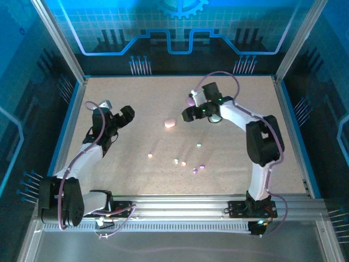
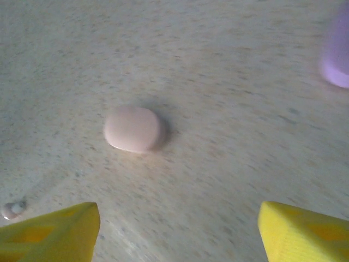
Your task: Insert the wireless bluetooth earbuds into the charging case
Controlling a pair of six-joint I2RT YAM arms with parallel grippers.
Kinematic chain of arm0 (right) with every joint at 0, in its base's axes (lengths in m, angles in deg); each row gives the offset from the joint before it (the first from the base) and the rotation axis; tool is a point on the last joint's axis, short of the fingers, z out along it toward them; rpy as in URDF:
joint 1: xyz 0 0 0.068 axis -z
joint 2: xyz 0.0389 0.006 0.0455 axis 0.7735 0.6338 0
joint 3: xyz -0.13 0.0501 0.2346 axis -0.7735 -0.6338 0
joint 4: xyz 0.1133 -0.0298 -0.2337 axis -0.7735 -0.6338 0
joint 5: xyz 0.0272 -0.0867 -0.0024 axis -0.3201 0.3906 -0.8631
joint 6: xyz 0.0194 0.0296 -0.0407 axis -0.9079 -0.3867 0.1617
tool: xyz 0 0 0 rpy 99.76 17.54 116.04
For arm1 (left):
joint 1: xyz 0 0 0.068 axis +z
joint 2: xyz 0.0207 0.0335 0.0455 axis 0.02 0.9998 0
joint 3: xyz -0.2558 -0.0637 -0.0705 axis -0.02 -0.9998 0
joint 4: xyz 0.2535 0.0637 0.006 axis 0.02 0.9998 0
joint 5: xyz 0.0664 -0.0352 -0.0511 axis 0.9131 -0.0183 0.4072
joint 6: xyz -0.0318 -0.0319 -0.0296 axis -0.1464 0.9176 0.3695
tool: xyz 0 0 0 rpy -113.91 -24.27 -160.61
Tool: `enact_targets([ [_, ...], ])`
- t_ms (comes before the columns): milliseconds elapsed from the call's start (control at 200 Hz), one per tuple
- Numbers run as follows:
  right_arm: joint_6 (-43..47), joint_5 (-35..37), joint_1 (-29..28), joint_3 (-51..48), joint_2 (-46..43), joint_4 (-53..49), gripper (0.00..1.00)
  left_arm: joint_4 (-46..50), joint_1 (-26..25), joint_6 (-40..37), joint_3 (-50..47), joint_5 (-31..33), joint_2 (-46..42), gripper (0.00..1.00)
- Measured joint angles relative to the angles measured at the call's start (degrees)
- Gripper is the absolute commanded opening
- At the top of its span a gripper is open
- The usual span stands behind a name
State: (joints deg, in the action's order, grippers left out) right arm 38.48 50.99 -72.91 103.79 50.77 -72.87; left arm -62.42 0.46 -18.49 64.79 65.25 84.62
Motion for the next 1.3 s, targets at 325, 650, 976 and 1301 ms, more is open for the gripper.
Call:
enact_targets([
  [325, 0.68, -1.77, -5.88, 24.59, 16.5, -11.32, 0.73, 0.2, -0.02, 2.36, -1.14, -2.91, -0.44, 0.99],
  [650, 1.77, -3.21, -7.06, 40.7, 29.73, -21.73, 0.74, 0.98, -0.02, 2.32, -1.14, -4.15, -2.01, 0.99],
  [976, 5.77, -8.87, -7.3, 40.24, 30.51, -25.99, 0.75, 1.4, -0.02, 2.14, -1.14, -4.61, -2.14, 0.99],
  [1301, 10.08, -7.63, -9.11, 30.62, 24.5, -25.07, 0.75, 2.25, -0.02, 1.9, -1.14, -5.03, -2.54, 0.99],
])
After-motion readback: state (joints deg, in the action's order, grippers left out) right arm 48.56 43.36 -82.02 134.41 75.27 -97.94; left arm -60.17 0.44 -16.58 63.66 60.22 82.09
